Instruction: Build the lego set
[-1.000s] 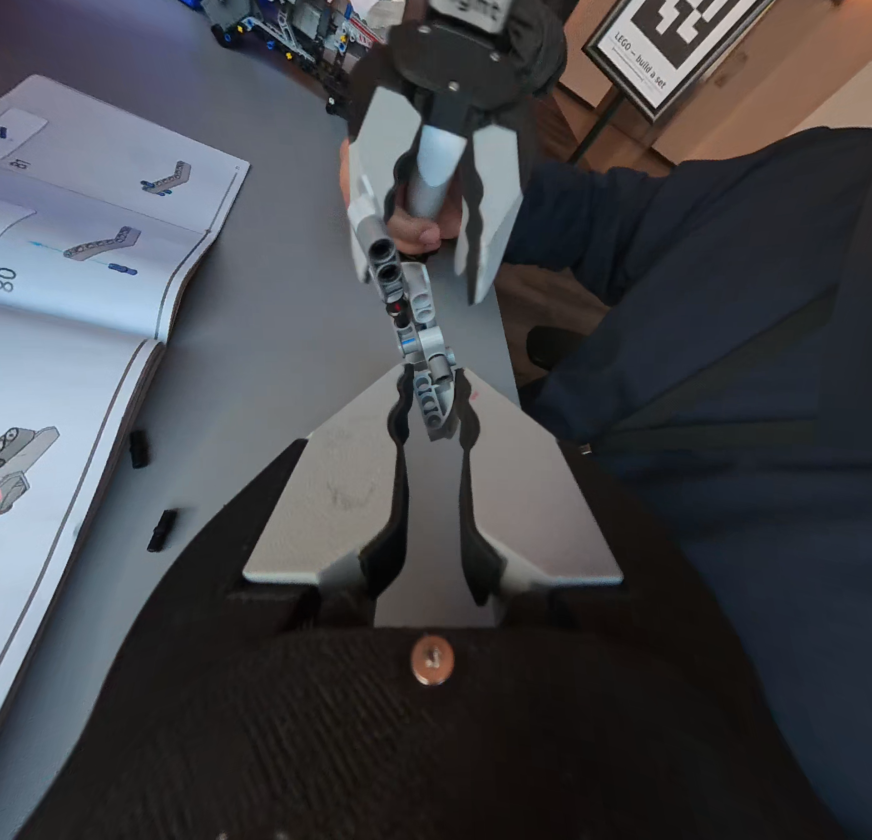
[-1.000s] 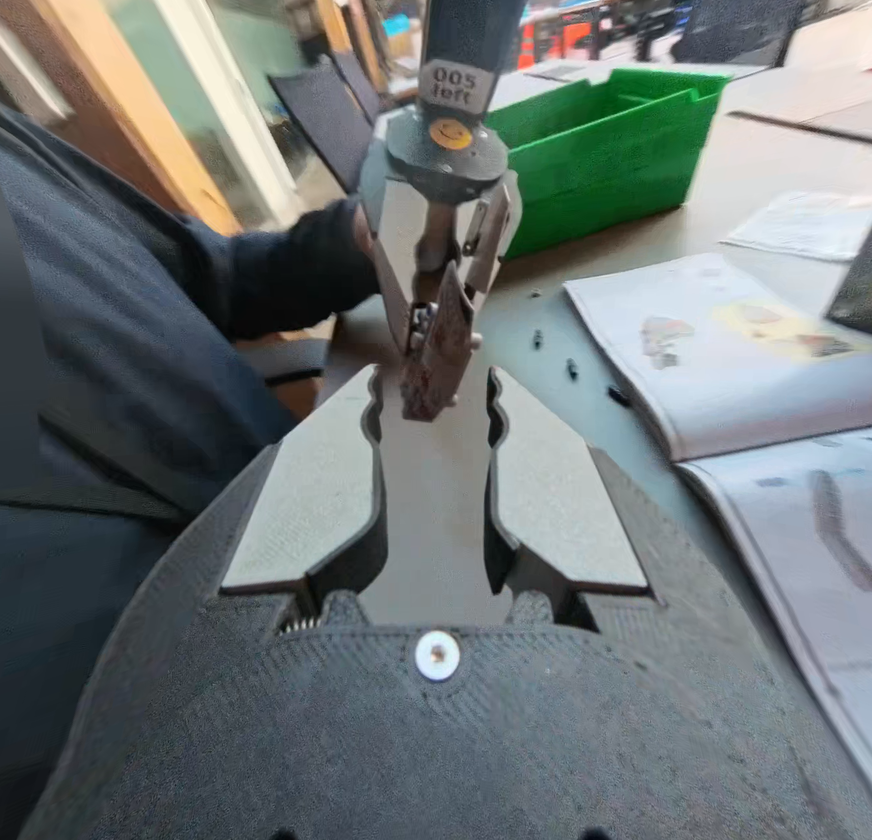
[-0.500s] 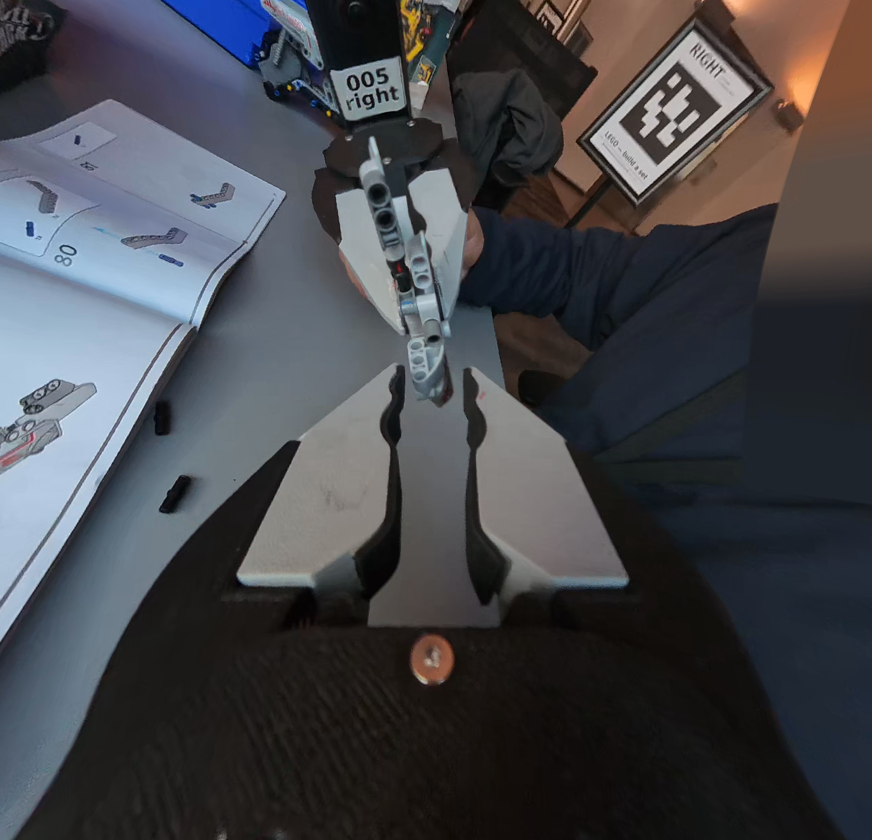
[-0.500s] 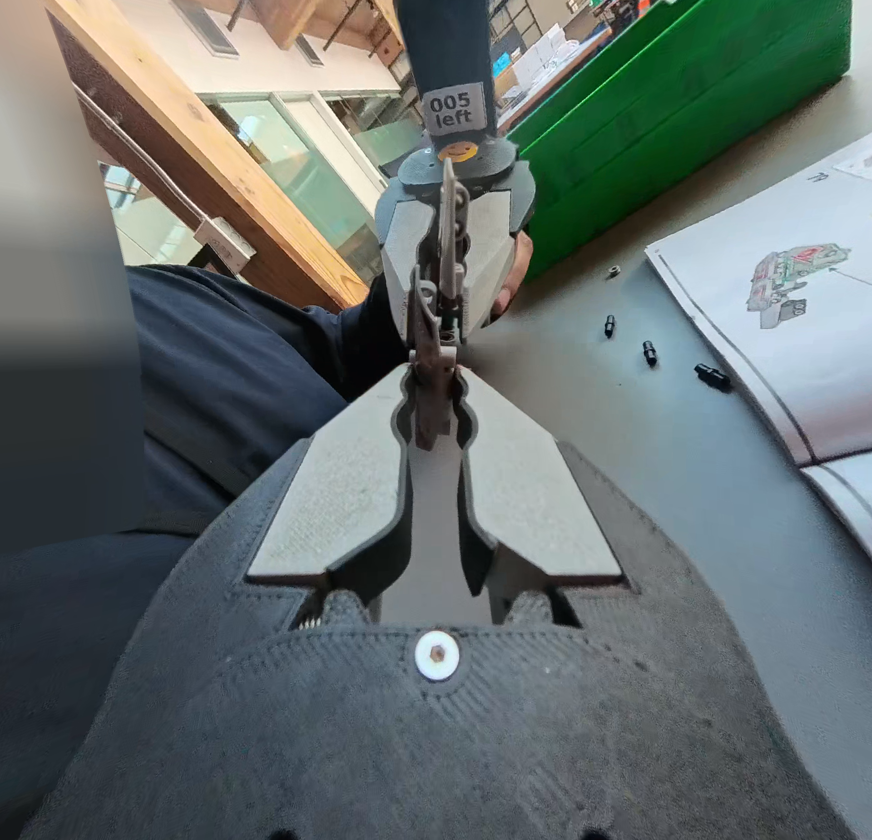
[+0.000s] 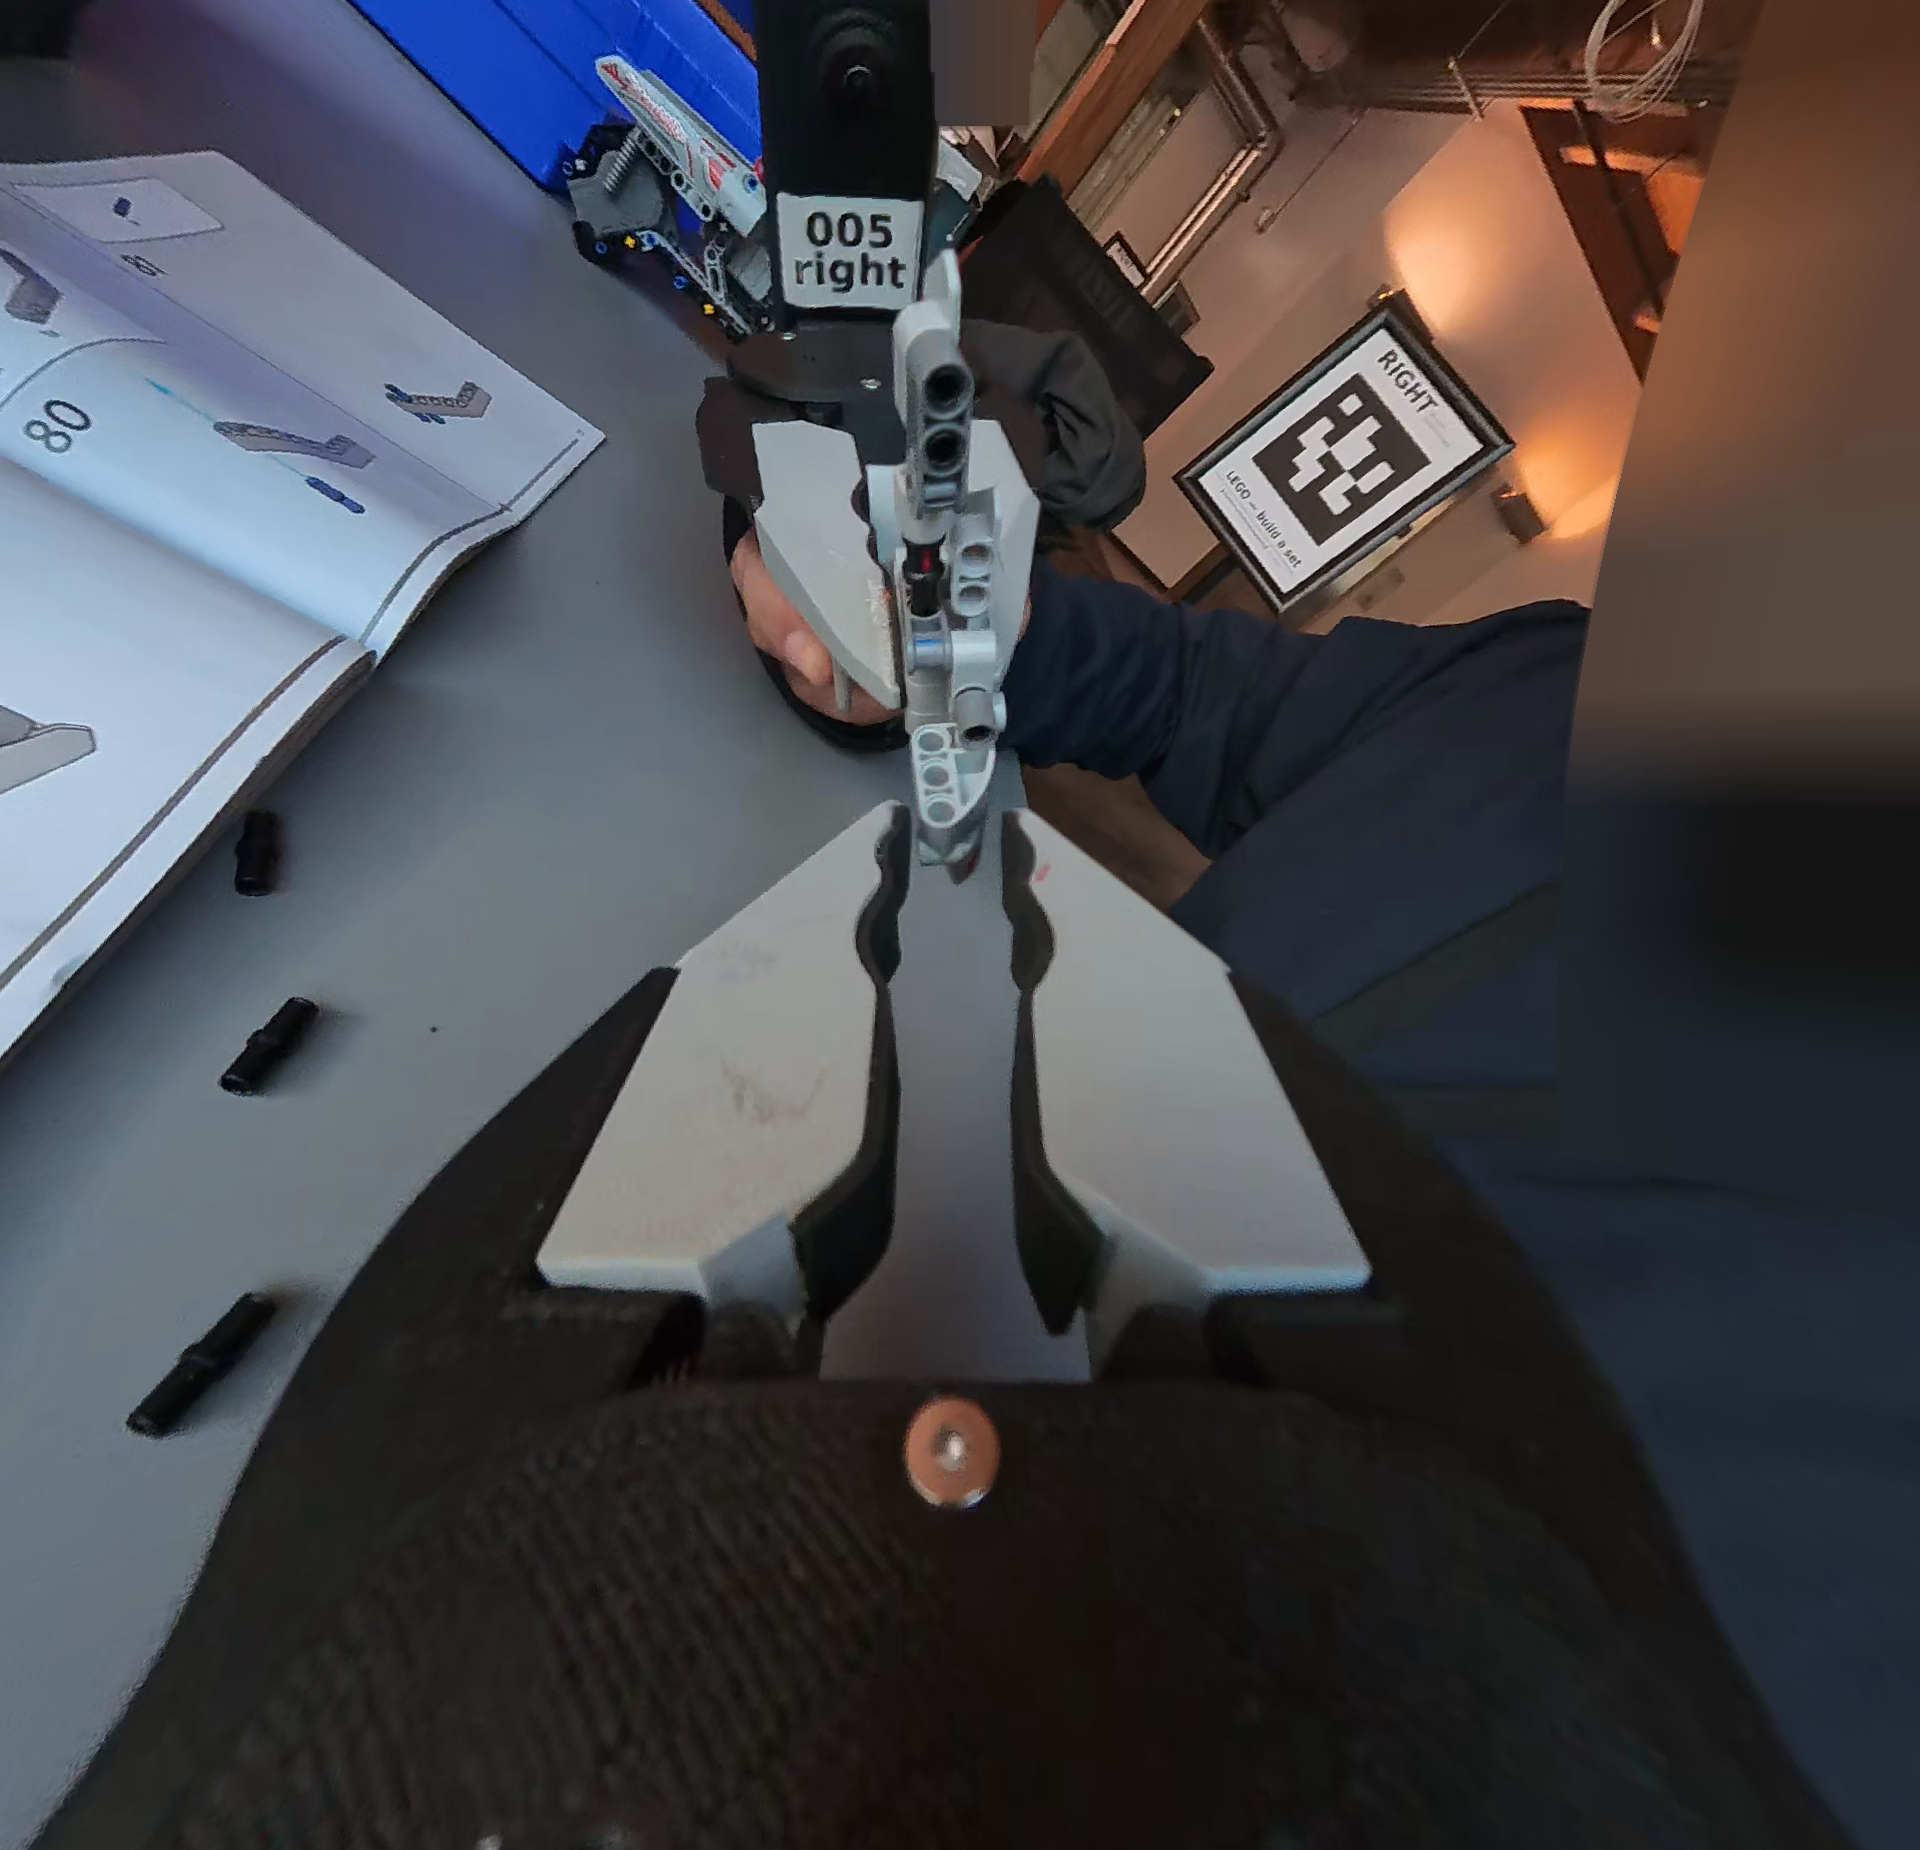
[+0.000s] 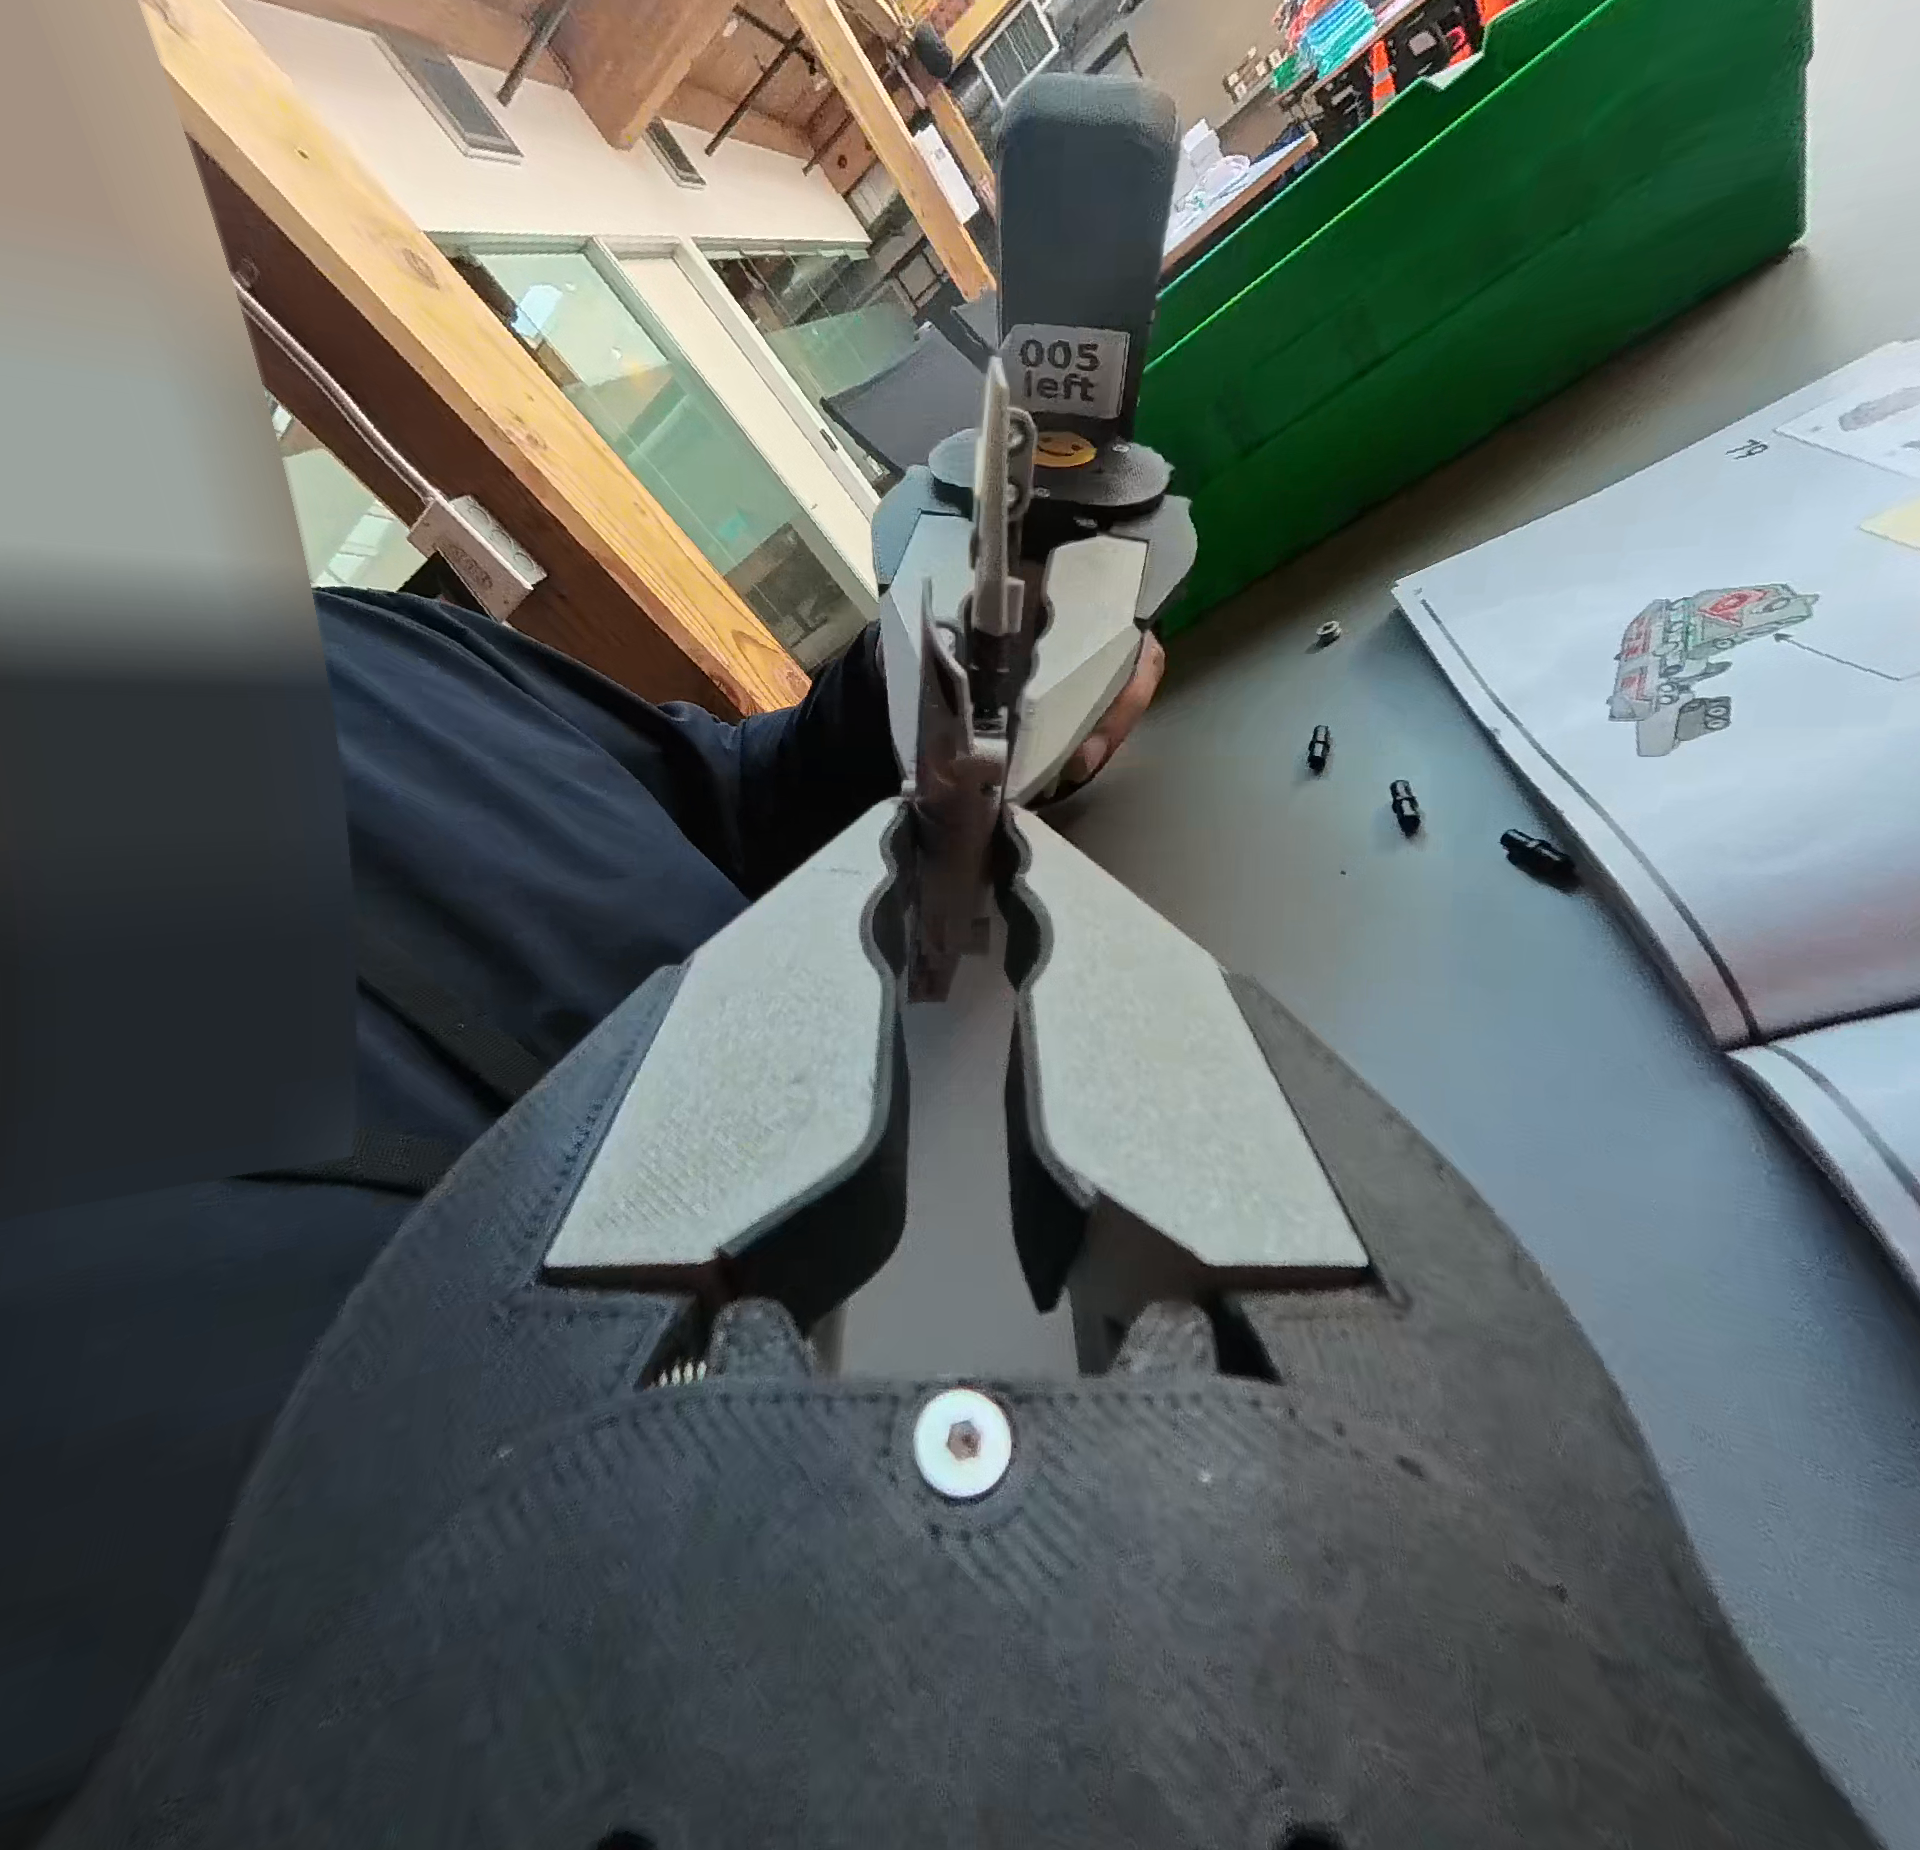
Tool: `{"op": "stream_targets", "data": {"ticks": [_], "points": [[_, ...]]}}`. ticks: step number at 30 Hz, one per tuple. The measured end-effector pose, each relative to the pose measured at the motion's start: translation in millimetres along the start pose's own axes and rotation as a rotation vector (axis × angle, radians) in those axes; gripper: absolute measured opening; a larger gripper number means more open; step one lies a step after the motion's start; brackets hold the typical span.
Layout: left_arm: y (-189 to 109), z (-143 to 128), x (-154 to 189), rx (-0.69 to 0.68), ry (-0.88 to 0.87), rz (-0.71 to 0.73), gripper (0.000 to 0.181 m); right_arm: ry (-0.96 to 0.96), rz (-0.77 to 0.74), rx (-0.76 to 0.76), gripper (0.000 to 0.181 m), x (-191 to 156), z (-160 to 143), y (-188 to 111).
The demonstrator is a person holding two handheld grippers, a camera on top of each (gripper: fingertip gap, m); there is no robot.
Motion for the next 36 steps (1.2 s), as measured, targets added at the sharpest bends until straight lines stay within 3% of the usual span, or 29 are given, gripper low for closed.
{"op": "stream_targets", "data": {"ticks": [9,21,28,32,36], "points": [[1,1,3,-0.026,0.065,0.097,0.011,0.007,-0.001,-0.022,0.011,2,-1,5],[2,-1,-4,-0.070,0.020,0.094,0.011,0.055,-0.009,-0.067,0.011,8,-3,7],[-4,11,-4,0.033,0.006,0.045,0.011,0.086,0.051,0.073,0.012,9,4,1],[-13,10,-2,0.047,0.052,0.157,0.019,0.054,0.043,0.189,0.011,7,9,-11],[-4,12,5,0.078,0.033,0.050,0.019,-0.002,0.010,0.218,0.011,1,11,-3]]}}
Point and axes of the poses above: each gripper's, where its closed fingertips meet, y out along the fingers, z out of its top, x = y × z across the jaws, the point moved 7 cm from there along -y, back along the fingers, and after that the axes turned 14 degrees about -x, right-handed, at the moved point
